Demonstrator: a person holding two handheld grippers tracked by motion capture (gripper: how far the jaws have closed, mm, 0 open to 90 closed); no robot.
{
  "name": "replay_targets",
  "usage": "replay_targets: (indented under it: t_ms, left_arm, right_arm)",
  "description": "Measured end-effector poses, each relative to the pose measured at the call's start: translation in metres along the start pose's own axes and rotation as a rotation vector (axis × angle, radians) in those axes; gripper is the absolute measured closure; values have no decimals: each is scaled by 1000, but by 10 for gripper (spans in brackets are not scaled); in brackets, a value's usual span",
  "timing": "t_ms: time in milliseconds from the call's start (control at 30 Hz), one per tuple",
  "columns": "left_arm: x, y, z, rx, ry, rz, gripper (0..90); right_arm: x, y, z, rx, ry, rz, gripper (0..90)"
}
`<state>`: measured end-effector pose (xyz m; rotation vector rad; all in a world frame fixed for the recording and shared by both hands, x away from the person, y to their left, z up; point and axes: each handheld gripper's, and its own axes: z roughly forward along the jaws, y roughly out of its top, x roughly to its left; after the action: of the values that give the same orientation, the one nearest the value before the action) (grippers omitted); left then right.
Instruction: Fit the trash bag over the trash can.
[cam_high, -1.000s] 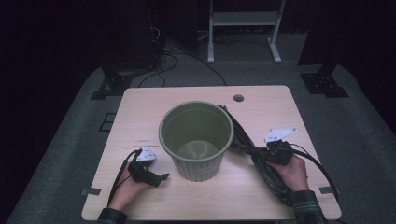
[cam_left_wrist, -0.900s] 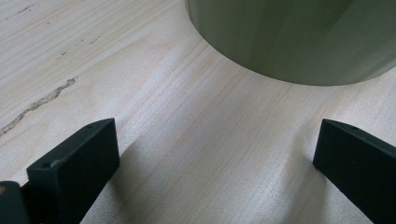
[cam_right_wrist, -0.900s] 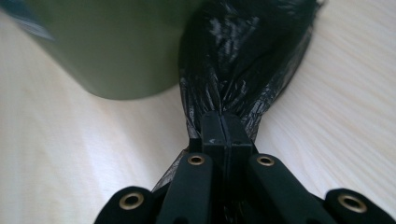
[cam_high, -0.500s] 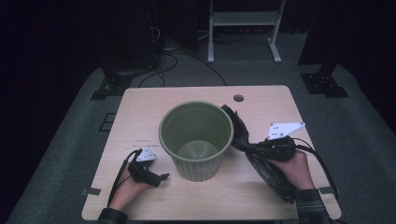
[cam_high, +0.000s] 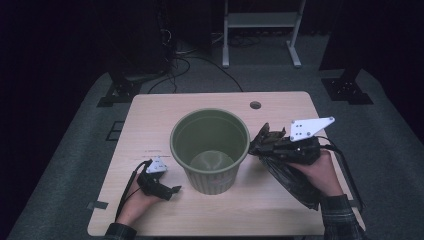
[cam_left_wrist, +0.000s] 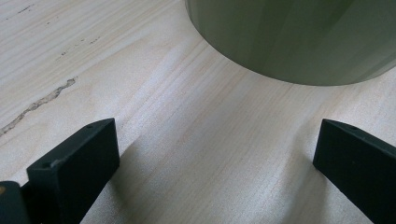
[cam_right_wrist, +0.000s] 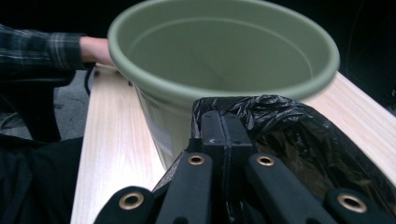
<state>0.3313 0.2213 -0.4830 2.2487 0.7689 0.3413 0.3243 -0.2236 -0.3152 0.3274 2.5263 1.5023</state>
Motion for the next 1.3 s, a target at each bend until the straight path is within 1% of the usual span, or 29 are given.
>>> replay_targets:
  t_ms: [33,133,233,267,367,500,600,733,900,1100,1200,1300]
  left_arm:
    - [0,0,0,-1,0,0,0]
    - [0,0,0,0,0,0,0]
    - [0,0,0,-2,0,0,0]
    - [0,0,0,-2,0,0,0]
    - [0,0,0,-2,0,0,0]
    - [0,0,0,-2,0,0,0]
    - [0,0,0,-2,1,0,0]
    - [0,0,0,-2,0,-1,0]
    - [0,0,0,-2,1,-1,0]
    - [0,0,0,-2,1,-1,0]
    - [0,0,0,-2,1,0,0]
    - [0,0,0,-2,1,-1,0]
  right_arm:
    - [1,3,0,-1,7,-1,898]
    - [2,17,4,-3,35,-36,898]
    - [3,30,9,9,50,-58,898]
    - [3,36,11,13,64,-65,898]
    - [3,49,18,26,85,-80,898]
    - [2,67,28,25,127,-90,898]
    - [1,80,37,25,145,-98,898]
    - [-1,93,50,22,162,-102,898]
    - [1,111,68,20,173,-108,897]
    - [7,135,93,37,185,-120,898]
    - [12,148,104,36,183,-128,898]
    - [18,162,117,31,191,-124,898]
